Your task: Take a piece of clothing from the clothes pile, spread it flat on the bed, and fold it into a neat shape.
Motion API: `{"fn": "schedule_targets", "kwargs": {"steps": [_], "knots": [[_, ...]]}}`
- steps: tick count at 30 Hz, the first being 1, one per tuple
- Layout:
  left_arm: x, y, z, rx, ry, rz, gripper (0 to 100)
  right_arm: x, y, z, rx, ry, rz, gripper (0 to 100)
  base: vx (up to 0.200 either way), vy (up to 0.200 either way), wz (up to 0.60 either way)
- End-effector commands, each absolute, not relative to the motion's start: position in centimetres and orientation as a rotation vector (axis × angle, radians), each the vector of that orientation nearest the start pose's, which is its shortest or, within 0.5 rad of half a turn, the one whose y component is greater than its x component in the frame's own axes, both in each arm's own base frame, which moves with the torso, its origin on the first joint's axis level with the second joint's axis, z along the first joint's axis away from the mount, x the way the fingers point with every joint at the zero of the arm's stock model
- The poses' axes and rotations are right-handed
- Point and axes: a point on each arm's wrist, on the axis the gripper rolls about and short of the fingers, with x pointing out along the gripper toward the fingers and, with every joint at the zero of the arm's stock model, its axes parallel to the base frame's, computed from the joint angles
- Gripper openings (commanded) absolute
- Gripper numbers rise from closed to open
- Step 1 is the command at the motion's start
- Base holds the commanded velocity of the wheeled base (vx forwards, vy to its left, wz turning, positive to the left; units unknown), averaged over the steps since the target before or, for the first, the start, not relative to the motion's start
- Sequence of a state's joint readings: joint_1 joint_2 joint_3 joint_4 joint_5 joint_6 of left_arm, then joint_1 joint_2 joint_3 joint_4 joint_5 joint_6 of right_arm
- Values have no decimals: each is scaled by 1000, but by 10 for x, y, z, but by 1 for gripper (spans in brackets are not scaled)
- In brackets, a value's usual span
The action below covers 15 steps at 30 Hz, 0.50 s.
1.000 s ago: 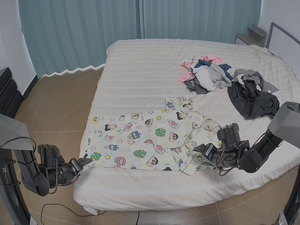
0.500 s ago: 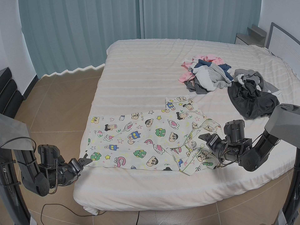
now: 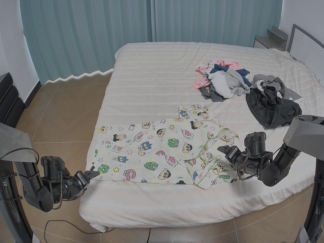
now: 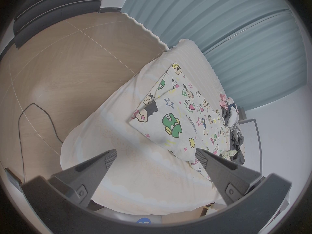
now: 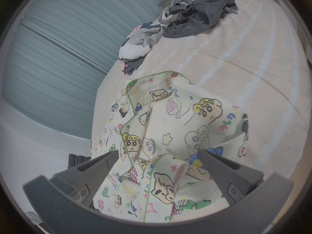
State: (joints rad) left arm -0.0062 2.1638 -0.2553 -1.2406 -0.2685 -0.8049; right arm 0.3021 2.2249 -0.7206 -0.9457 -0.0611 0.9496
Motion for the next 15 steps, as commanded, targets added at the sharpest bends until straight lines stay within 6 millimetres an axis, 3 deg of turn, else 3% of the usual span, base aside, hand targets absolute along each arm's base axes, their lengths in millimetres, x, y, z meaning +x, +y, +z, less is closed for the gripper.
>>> {"fn": "schedule_targets", "kwargs": {"steps": [1, 4, 5, 15], "knots": [[261, -8, -4, -857, 739, 18, 100, 343, 111, -4, 792, 621, -25, 100, 0, 0, 0], [261, -8, -4, -857, 737, 17, 100, 344, 111, -11, 773, 599, -7, 100, 0, 0, 0], [261, -8, -4, -857, 737, 17, 100, 344, 111, -11, 770, 595, -3, 0, 0, 0, 0], [261, -8, -5, -857, 739, 18, 100, 342, 107, -8, 765, 590, -11, 0, 0, 0, 0]]}}
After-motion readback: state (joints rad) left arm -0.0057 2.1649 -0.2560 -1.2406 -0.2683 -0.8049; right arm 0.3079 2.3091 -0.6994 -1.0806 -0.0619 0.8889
